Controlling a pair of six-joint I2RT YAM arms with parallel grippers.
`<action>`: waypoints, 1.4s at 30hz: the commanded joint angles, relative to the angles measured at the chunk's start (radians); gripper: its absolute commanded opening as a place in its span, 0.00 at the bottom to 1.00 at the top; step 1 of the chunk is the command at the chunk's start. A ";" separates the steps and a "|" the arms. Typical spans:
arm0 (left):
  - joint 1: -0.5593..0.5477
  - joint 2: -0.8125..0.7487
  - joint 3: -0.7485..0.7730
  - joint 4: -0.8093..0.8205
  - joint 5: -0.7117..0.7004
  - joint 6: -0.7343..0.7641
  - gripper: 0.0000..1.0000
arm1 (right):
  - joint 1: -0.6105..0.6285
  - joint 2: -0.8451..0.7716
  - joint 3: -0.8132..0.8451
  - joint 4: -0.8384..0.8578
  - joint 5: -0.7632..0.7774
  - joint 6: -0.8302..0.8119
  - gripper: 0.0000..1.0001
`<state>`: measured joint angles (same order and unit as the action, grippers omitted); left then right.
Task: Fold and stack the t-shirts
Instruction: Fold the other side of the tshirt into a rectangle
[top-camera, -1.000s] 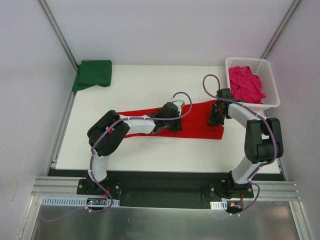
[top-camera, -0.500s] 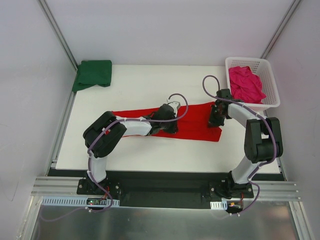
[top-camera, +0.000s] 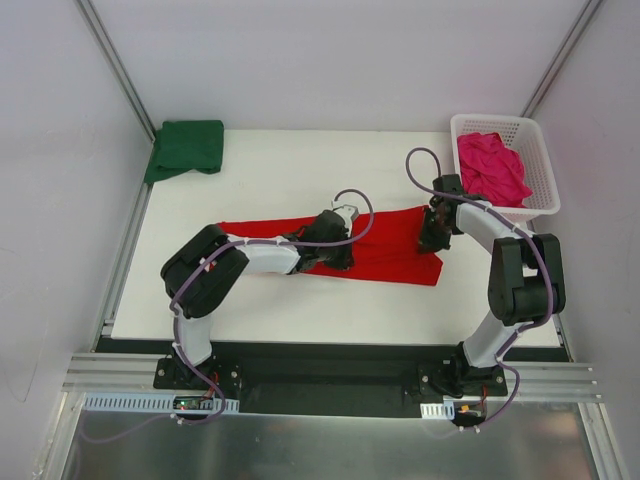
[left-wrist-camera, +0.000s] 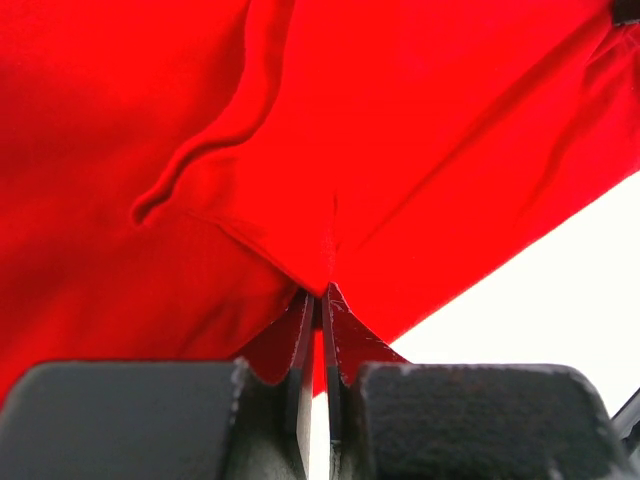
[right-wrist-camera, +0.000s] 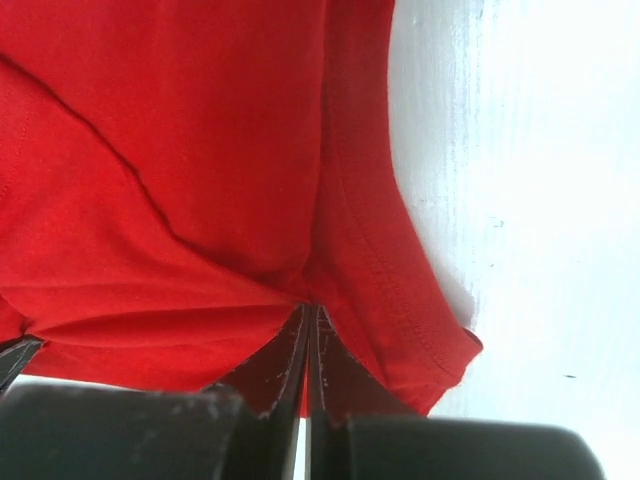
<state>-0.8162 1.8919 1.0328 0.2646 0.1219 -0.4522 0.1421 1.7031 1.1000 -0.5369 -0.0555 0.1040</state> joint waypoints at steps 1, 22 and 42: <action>0.011 -0.059 -0.030 -0.061 -0.002 0.018 0.00 | -0.007 -0.002 0.038 -0.037 0.101 -0.004 0.01; 0.011 -0.209 -0.163 -0.090 0.013 -0.003 0.00 | -0.009 0.006 0.038 -0.051 0.112 -0.016 0.02; -0.023 -0.333 -0.171 -0.111 0.047 -0.034 0.84 | 0.013 -0.127 0.034 -0.071 0.066 -0.013 0.36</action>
<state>-0.8261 1.6276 0.8669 0.1699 0.1562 -0.4767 0.1364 1.6760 1.1072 -0.5949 0.0383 0.0921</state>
